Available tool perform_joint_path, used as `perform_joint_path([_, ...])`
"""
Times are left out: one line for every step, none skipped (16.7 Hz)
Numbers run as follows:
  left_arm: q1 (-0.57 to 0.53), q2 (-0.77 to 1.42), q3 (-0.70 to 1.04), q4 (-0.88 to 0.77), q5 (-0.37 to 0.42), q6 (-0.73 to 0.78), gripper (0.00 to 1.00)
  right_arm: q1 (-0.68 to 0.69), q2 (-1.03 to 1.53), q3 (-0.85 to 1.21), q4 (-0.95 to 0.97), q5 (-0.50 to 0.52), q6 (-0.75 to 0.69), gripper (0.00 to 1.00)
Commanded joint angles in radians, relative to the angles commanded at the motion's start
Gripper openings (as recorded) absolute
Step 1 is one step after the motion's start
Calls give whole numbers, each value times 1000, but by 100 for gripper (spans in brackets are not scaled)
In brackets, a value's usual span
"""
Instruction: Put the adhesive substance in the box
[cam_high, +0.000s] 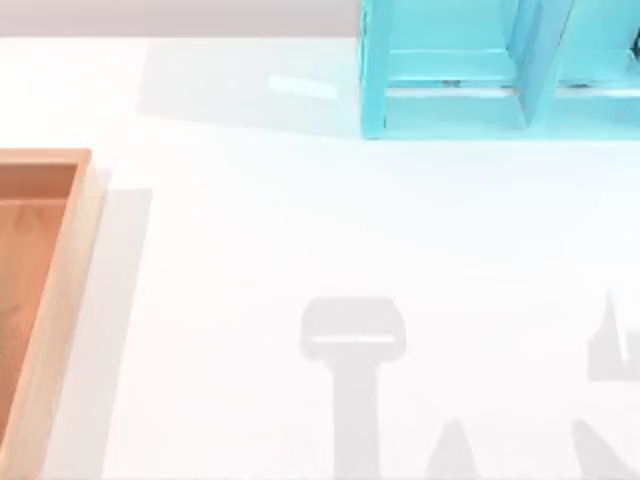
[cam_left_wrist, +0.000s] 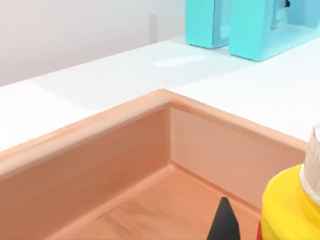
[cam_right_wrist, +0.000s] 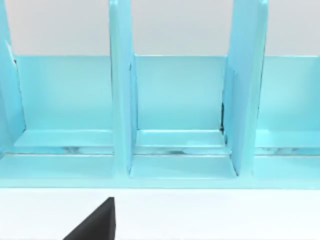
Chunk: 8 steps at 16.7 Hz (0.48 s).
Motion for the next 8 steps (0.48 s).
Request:
perform_joint_path([0,0,0,0,0,0,38,0,0,0,0,0,0,100])
perform_joint_path([0,0,0,0,0,0,45,0,0,0,0,0,0,100])
perform_joint_path([0,0,0,0,0,0,53,0,0,0,0,0,0,100])
perform_joint_path([0,0,0,0,0,0,60,0,0,0,0,0,0,100])
perform_joint_path([0,0,0,0,0,0,68,0,0,0,0,0,0,100])
perform_joint_path([0,0,0,0,0,0,75,0,0,0,0,0,0,100])
perform_joint_path([0,0,0,0,0,0,83,0,0,0,0,0,0,100])
perform_joint_path([0,0,0,0,0,0,90,0,0,0,0,0,0,100])
